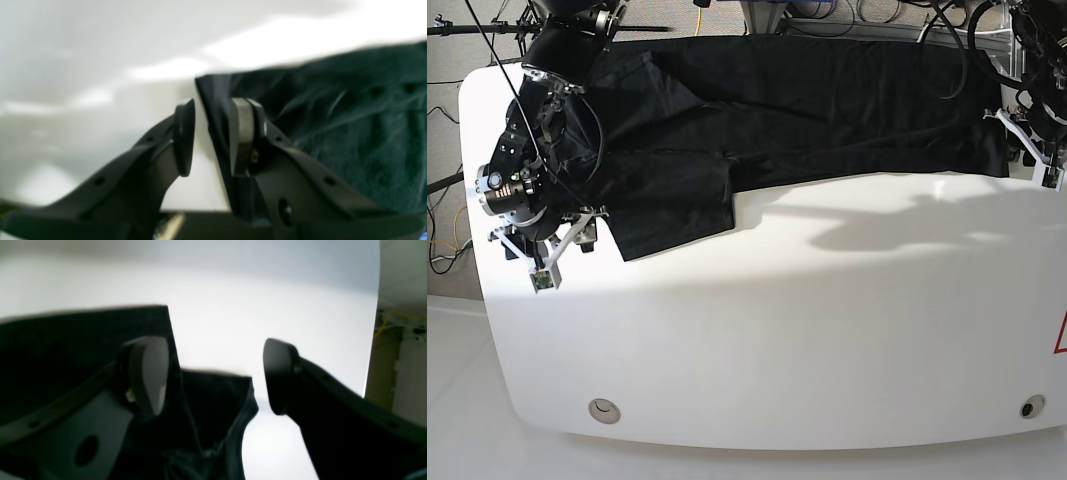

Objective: Fold the T-shirt properly
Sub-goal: 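Open the left gripper and move both grippers to the folded shirt's ends, then pinch the folded edge of the shirt with both grippers, then pull the shirt end with the right gripper away from the left gripper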

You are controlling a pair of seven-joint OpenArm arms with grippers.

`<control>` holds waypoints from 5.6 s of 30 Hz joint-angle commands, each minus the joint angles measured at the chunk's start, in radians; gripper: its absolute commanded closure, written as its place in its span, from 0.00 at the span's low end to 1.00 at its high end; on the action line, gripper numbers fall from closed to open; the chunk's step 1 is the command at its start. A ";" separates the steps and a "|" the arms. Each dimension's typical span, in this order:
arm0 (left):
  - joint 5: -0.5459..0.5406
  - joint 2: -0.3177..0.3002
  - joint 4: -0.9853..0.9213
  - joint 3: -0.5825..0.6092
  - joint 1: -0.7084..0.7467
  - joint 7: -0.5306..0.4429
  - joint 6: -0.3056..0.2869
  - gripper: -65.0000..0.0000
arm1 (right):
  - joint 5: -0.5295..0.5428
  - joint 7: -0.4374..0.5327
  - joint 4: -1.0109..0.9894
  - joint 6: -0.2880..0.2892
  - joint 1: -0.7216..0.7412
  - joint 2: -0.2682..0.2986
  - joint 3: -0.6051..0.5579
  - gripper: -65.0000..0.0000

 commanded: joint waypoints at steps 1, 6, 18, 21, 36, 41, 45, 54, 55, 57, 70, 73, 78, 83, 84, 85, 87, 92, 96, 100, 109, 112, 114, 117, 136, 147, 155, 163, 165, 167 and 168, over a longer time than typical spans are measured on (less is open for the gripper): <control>-0.013 -0.001 0.017 -0.023 -0.007 0.015 -0.001 0.75 | -0.001 -0.044 0.070 -0.003 -0.013 0.013 0.006 0.35; -0.013 0.002 0.017 -0.052 -0.004 0.102 -0.001 0.75 | -0.001 -0.112 0.137 0.004 -0.090 -0.003 0.006 0.35; -0.005 0.064 0.014 -0.047 0.082 0.122 -0.001 0.75 | -0.001 -0.123 0.165 0.007 -0.262 -0.046 0.034 0.35; -0.005 0.068 0.011 -0.024 0.084 0.119 -0.001 0.75 | -0.001 -0.118 0.160 0.007 -0.286 -0.055 0.032 0.35; 0.110 0.103 -0.028 0.152 0.053 -0.004 -0.001 0.75 | -0.011 -0.075 0.008 0.021 -0.283 -0.095 -0.020 0.35; 0.205 0.118 -0.135 0.198 0.007 -0.035 -0.001 0.75 | -0.011 -0.064 -0.048 0.021 -0.262 -0.092 -0.020 0.35; 0.260 0.118 -0.252 0.220 -0.038 -0.047 -0.001 0.75 | -0.011 -0.023 -0.088 0.018 -0.251 -0.092 -0.020 0.35; 0.339 0.115 -0.427 0.244 -0.067 -0.199 -0.001 0.75 | -0.013 -0.001 -0.197 0.018 -0.179 -0.073 -0.020 0.35; 0.343 0.115 -0.433 0.244 -0.071 -0.209 -0.001 0.75 | -0.013 -0.001 -0.202 0.018 -0.174 -0.073 -0.020 0.35; 0.360 0.115 -0.450 0.244 -0.091 -0.237 -0.001 0.75 | -0.013 0.011 -0.213 0.017 -0.157 -0.070 -0.020 0.35; 0.448 0.114 -0.563 0.244 -0.196 -0.318 -0.001 0.75 | -0.013 0.074 -0.317 0.015 -0.067 -0.067 -0.017 0.35; 0.475 0.114 -0.588 0.244 -0.231 -0.323 -0.001 0.75 | -0.013 0.088 -0.328 0.015 -0.054 -0.061 0.003 0.35; 0.504 0.114 -0.595 0.244 -0.268 -0.325 -0.001 0.75 | -0.013 0.124 -0.328 0.015 -0.054 -0.063 0.017 0.35; 0.512 0.114 -0.595 0.244 -0.303 -0.325 -0.001 0.75 | -0.013 0.126 -0.328 0.013 -0.036 -0.064 0.020 0.35; 0.512 0.112 -0.595 0.244 -0.309 -0.325 -0.001 0.75 | -0.013 0.126 -0.328 0.013 -0.036 -0.064 0.020 0.35; 0.512 0.112 -0.595 0.244 -0.314 -0.325 -0.001 0.75 | -0.013 0.126 -0.328 0.013 -0.036 -0.064 0.020 0.35; 0.512 0.106 -0.595 0.244 -0.324 -0.325 -0.001 0.75 | -0.013 0.128 -0.328 0.013 -0.034 -0.064 0.020 0.35; 0.512 0.100 -0.594 0.244 -0.338 -0.325 -0.001 0.75 | -0.013 0.129 -0.328 0.013 -0.033 -0.064 0.020 0.35; 0.512 0.100 -0.589 0.244 -0.344 -0.325 -0.001 0.75 | -0.011 0.129 -0.323 0.013 -0.024 -0.064 0.020 0.35; 0.512 0.100 -0.549 0.244 -0.343 -0.318 -0.001 0.75 | -0.002 0.123 -0.320 0.015 -0.018 -0.064 0.020 0.35; 0.512 0.104 -0.353 0.244 -0.340 -0.206 -0.001 0.75 | -0.001 0.058 -0.186 0.021 -0.018 -0.063 0.018 0.35; 0.509 0.107 -0.293 0.244 -0.343 -0.190 -0.001 0.75 | -0.001 0.031 -0.128 0.023 -0.018 -0.063 0.015 0.35; 0.509 0.109 -0.256 0.244 -0.343 -0.190 -0.001 0.75 | -0.001 0.016 -0.094 0.023 -0.016 -0.064 0.014 0.35; 0.507 0.118 -0.224 0.244 -0.346 -0.190 -0.001 0.75 | -0.001 0.005 -0.053 0.023 -0.014 -0.066 0.012 0.35; 0.511 0.089 -0.060 0.171 -0.320 -0.182 -0.001 0.75 | -0.001 0.005 -0.024 0.023 0.101 -0.087 -0.069 0.34; 0.511 0.015 -0.048 0.009 -0.315 -0.182 -0.001 0.75 | -0.011 0.108 -0.351 0.017 0.315 -0.084 -0.218 0.34; 0.511 0.008 -0.048 -0.049 -0.282 -0.182 -0.001 0.75 | -0.013 0.278 -0.645 0.017 0.427 -0.060 -0.253 0.34; 0.511 0.012 -0.048 -0.052 -0.243 -0.182 -0.001 0.75 | -0.015 0.451 -0.860 0.015 0.480 -0.020 -0.298 0.34; 0.511 0.012 -0.048 -0.052 -0.239 -0.182 -0.001 0.75 | -0.015 0.493 -0.905 0.015 0.484 -0.007 -0.299 0.34; 0.511 0.014 -0.049 -0.050 -0.237 -0.182 -0.001 0.75 | -0.016 0.528 -0.934 0.015 0.490 -0.003 -0.299 0.34; 0.511 0.017 -0.049 -0.050 -0.237 -0.182 -0.001 0.75 | -0.021 0.548 -0.946 0.015 0.492 0.006 -0.299 0.34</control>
